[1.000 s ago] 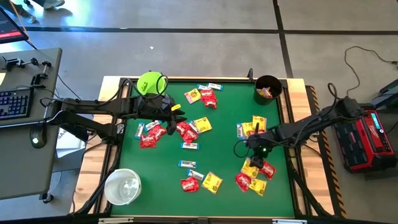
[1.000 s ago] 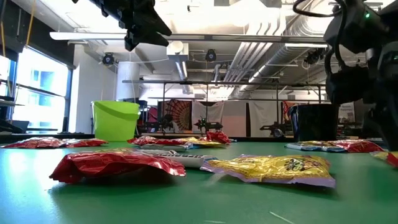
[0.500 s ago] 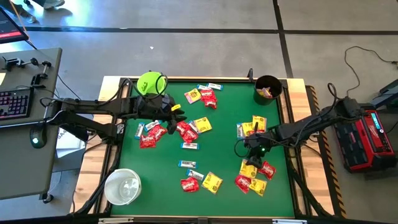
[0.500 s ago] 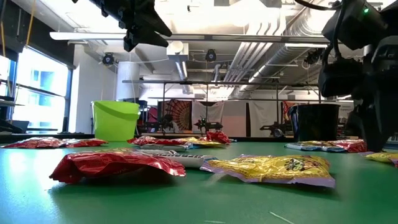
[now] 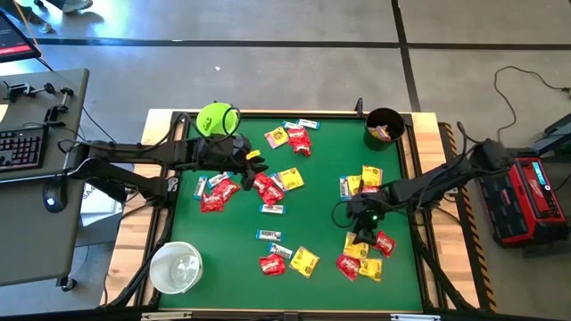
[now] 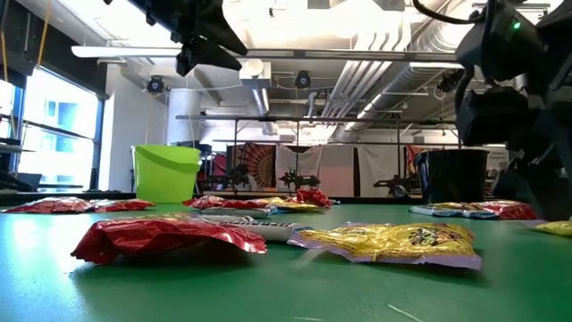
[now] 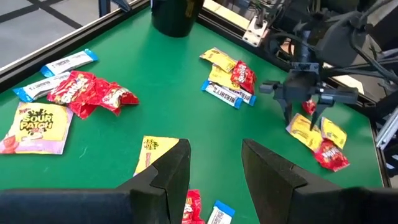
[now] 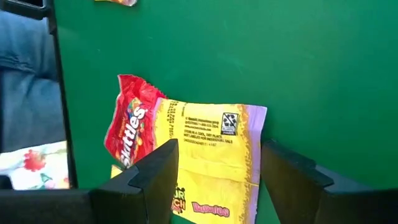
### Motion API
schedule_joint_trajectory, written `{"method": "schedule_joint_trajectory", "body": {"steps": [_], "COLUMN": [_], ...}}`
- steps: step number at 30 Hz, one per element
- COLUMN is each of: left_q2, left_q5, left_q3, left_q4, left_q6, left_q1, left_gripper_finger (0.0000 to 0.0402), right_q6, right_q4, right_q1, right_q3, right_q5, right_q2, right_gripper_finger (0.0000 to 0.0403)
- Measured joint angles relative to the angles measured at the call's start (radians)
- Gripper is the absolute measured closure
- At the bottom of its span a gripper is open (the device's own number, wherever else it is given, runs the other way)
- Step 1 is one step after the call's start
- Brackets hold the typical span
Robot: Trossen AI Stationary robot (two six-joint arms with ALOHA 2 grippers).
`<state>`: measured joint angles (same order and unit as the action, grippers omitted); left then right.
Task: Sort candy by brand, put in halloween buckets
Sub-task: Put the yellow candy into the black bucket
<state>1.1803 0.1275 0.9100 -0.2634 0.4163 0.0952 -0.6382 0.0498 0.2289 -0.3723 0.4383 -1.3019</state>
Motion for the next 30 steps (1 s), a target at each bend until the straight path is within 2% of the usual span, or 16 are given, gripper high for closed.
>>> {"method": "schedule_joint_trajectory", "body": {"steps": [4, 7, 16, 21, 30], "left_q2": [0.006, 0.007, 0.007, 0.008, 0.008], "left_q5": [0.01, 0.02, 0.033, 0.034, 0.033], "left_q3": [0.0, 0.0, 0.0, 0.0, 0.0], "left_q4": [0.0, -0.002, -0.002, -0.002, -0.002], "left_q6": [0.018, 0.028, 0.022, -0.007, -0.021], "left_q1": [0.0, 0.0, -0.001, -0.007, -0.044], "left_gripper_finger": [0.0266, 0.0266, 0.0266, 0.0266, 0.0266], "right_q6": [0.011, 0.01, 0.005, -0.067, -0.256], "right_q4": [-0.047, -0.049, -0.029, -0.029, -0.038], "right_q1": [-0.001, -0.001, 0.0, 0.001, 0.002], "right_q3": [-0.001, -0.001, 0.001, 0.001, 0.001], "right_q5": [0.038, 0.041, 0.021, -0.039, -0.17], "right_q2": [-0.036, -0.039, -0.04, -0.04, -0.038], "right_gripper_finger": [0.0198, 0.0218, 0.0337, 0.0393, 0.0403]}}
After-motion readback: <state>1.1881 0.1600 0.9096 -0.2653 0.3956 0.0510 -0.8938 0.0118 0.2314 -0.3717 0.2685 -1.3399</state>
